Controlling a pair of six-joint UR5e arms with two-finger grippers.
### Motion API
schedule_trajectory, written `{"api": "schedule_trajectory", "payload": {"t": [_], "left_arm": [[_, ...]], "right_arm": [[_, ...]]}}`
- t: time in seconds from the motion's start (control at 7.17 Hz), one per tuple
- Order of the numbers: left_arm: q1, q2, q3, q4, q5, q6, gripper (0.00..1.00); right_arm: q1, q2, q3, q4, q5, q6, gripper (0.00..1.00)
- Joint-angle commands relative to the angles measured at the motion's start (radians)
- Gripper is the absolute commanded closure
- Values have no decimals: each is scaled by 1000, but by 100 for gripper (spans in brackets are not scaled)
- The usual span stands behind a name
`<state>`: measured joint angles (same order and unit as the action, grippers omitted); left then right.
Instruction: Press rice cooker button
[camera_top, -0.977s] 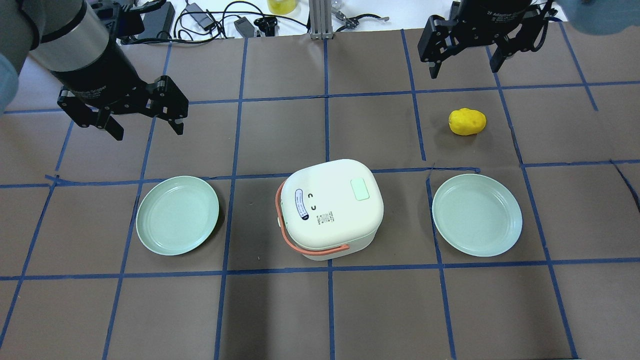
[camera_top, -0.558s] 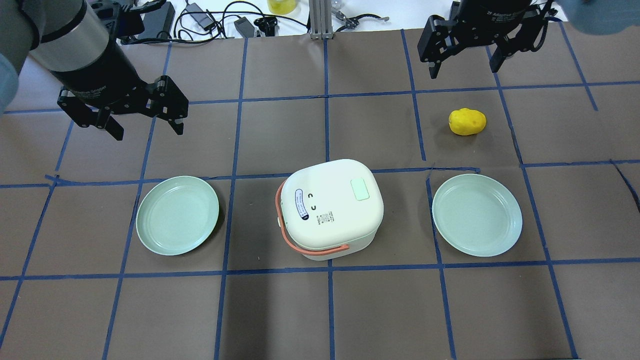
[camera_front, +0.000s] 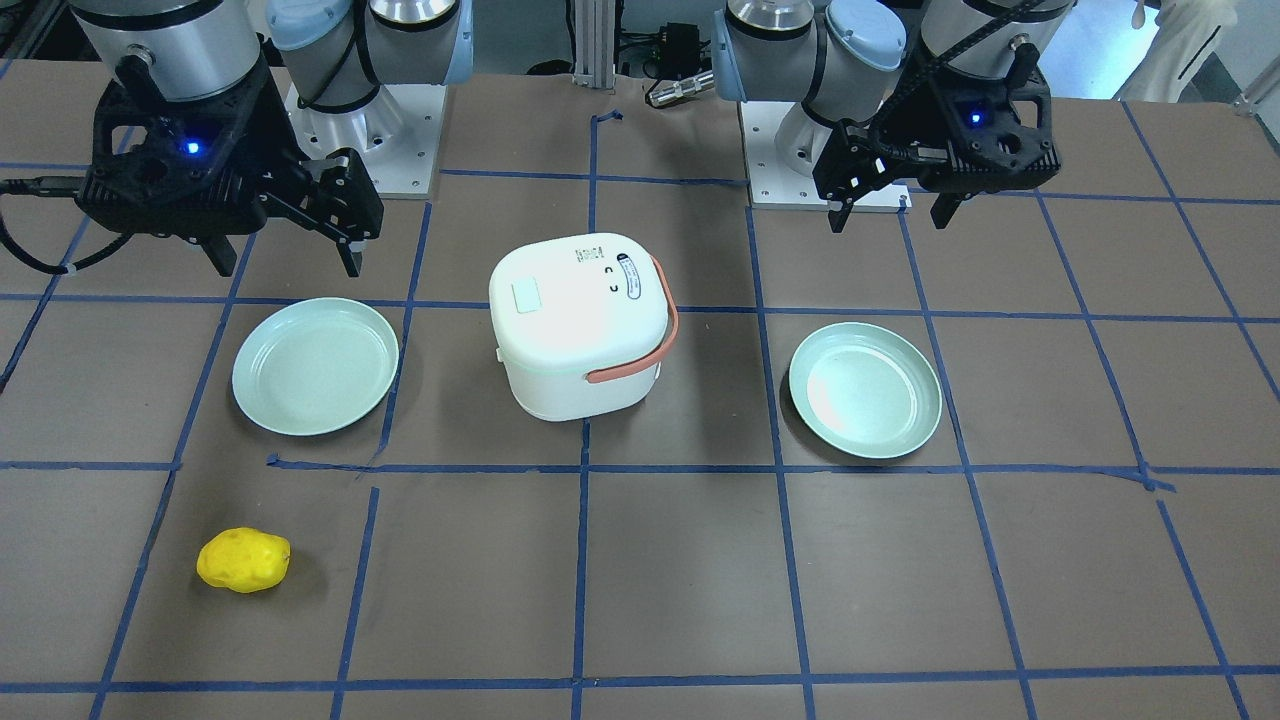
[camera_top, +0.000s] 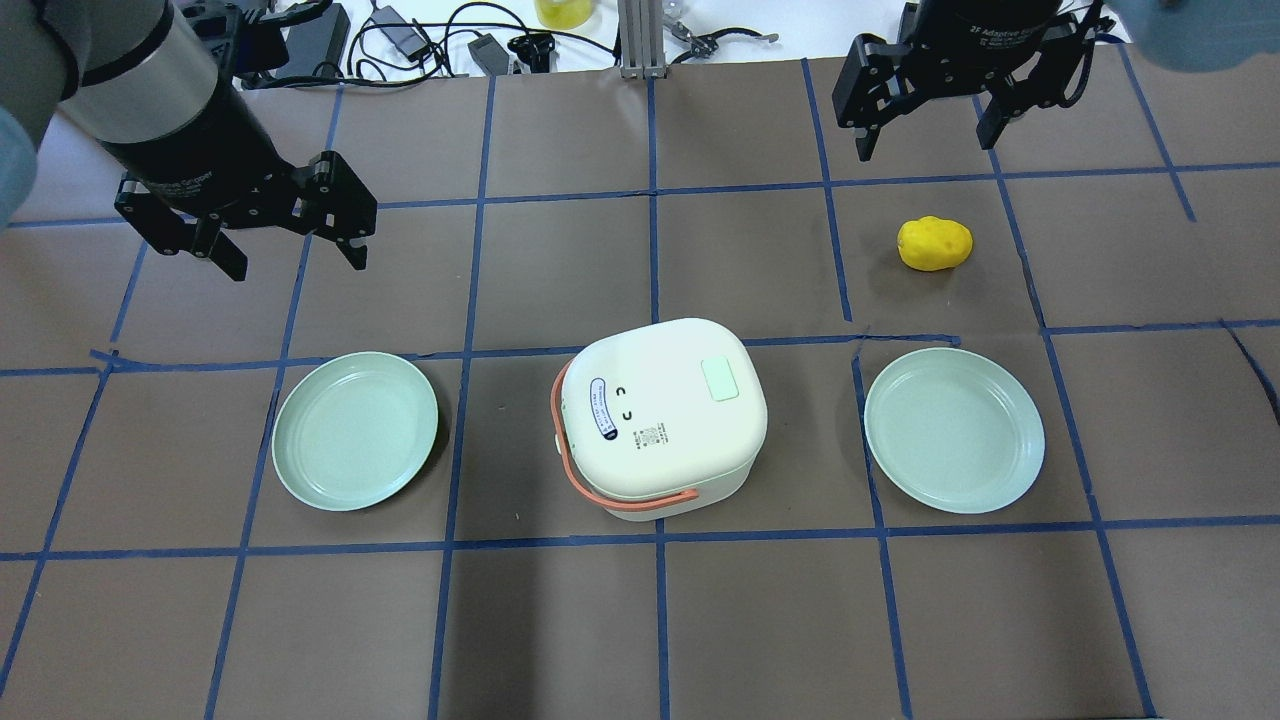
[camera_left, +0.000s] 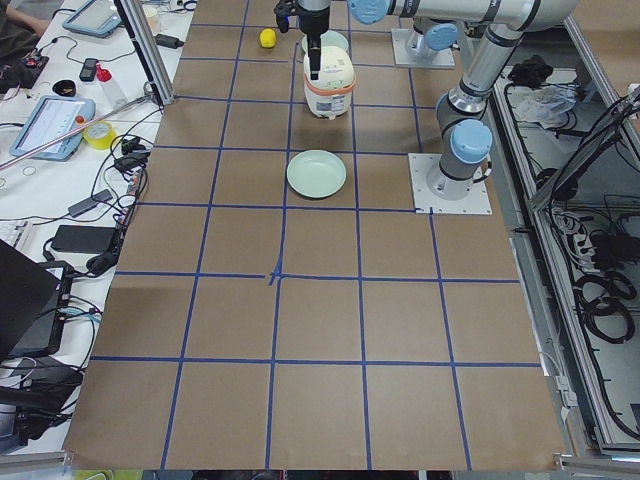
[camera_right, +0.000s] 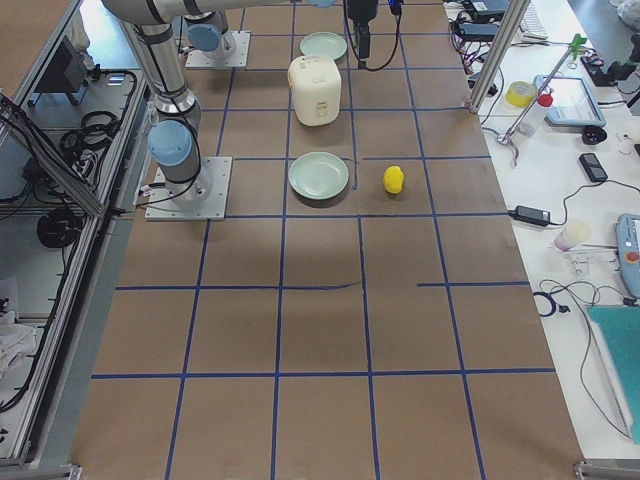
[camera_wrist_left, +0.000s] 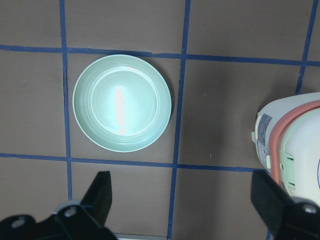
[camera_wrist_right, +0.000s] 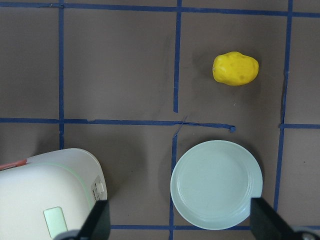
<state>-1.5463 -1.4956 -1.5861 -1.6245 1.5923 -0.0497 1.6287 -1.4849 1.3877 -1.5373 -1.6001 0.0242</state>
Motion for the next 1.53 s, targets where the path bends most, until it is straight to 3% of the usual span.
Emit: {"api": "schedule_trajectory", "payload": {"t": [0.0,0.28,0.56,0.7,0.84,0.98,1.12,1.4], "left_arm": [[0,0,0,0,0,1,0],[0,0,0,0,0,1,0],[0,0,0,0,0,1,0],[0,0,0,0,0,-1,0],[0,0,0,0,0,1,0],[0,0,0,0,0,1,0],[0,0,0,0,0,1,0],[0,0,0,0,0,1,0]], "right_arm": [[0,0,2,2,0,3,0],[3,-2,5,0,2,8,2],[49,-5,42,-7,20,150,9],[112,-2,72,-17,20,196,25],[146,-2,108,-26,23,209,71],[169,-3,143,-27,23,207,96],[216,1,178,-30,23,212,100],[290,6,307,-143,23,214,100]]}}
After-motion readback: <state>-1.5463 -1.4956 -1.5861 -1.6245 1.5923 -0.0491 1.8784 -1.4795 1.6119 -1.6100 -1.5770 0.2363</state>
